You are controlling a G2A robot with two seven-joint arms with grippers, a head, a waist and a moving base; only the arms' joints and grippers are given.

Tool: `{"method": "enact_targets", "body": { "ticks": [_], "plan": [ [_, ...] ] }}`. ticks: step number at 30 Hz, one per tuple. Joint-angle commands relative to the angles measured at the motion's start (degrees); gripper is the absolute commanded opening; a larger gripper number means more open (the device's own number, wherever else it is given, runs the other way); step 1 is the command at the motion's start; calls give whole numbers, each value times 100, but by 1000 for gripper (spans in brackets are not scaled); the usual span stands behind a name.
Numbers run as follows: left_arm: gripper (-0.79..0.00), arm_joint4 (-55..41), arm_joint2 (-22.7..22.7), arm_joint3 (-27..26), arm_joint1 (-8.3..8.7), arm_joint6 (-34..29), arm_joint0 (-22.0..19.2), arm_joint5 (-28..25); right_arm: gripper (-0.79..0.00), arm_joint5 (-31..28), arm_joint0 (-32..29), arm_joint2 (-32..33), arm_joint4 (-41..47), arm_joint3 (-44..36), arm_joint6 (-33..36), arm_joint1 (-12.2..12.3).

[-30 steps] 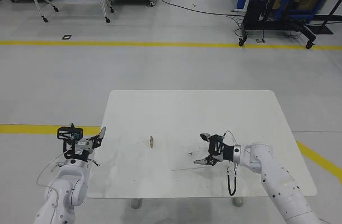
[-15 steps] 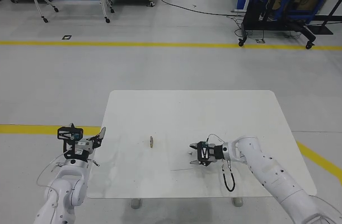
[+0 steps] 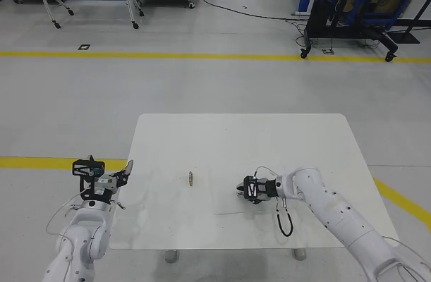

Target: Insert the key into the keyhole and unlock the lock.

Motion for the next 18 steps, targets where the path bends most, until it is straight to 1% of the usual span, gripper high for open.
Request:
{"method": "enact_targets", "body": {
  "ticks": [1,10,18],
  "plan": [
    [0,0,0,0,0,0,0,0,-785,4,44,-47,-3,31,-17,-14],
    [0,0,0,0,0,0,0,0,-785,3,55,-70,-183,28,-307,33],
    [0,0,0,0,0,0,0,0,-785,47,-37,-5,-335,-143,-543,116]
  ]
}}
